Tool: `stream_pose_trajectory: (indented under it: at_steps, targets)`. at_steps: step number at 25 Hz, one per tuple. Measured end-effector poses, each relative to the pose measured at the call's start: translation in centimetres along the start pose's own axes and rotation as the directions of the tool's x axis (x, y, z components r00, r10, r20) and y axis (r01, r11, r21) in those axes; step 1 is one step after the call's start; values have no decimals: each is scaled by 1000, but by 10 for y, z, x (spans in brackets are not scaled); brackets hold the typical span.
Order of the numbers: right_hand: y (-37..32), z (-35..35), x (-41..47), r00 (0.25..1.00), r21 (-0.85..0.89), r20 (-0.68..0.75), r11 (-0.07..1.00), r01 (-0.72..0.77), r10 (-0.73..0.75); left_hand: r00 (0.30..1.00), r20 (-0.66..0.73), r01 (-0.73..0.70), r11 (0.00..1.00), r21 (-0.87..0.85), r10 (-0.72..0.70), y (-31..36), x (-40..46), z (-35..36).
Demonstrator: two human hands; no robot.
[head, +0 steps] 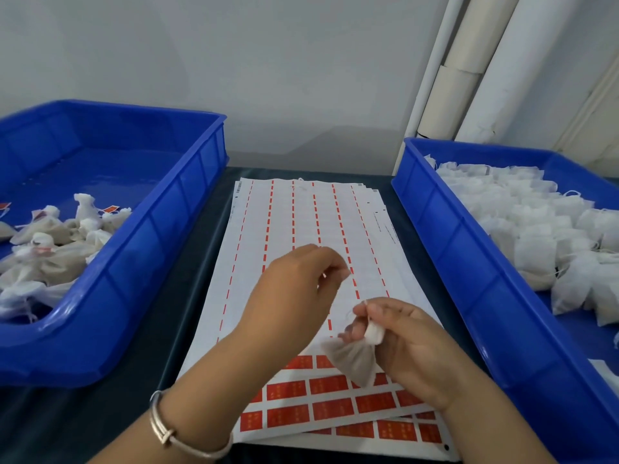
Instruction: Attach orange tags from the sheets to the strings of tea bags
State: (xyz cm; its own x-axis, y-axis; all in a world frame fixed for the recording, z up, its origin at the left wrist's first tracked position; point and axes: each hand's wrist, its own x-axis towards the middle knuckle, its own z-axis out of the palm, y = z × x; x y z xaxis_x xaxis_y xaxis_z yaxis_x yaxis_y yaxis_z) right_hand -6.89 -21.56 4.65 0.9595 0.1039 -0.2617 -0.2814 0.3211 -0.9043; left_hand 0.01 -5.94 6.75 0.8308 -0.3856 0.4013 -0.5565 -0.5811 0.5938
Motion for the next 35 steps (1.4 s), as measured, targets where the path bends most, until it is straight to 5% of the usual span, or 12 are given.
stream_pose_trajectory:
  at_steps: [5, 7, 10, 18, 22, 28, 35]
  targets:
    - [7, -20, -6, 989, 84, -141, 995, 52, -40, 976, 116, 193, 978, -80, -183, -10, -24, 18]
    - [11, -30, -10, 978, 87, -206, 995, 47, -29, 926, 276, 263, 965, 13, -256, -16, -42, 31]
    - [18, -39, -14, 946, -17, -320, 999, 40, -43, 877, 414, 186, 967, 176, -244, -20, -60, 53]
    - [23, -33, -21, 829, -433, -558, 862, -263, -28, 922, 359, 44, 960, 276, -146, -16, -58, 71]
    - [24, -22, -23, 879, -556, -462, 732, -393, 121, 960, 227, 115, 969, 220, -166, -16, -61, 70]
    - [37, -7, -13, 850, -274, -526, 938, -210, 36, 967, 178, 164, 981, 105, -181, -12, -65, 70]
    - [45, -7, -2, 851, -112, -521, 983, -145, 66, 966, 125, 241, 966, -96, -228, -7, -59, 69]
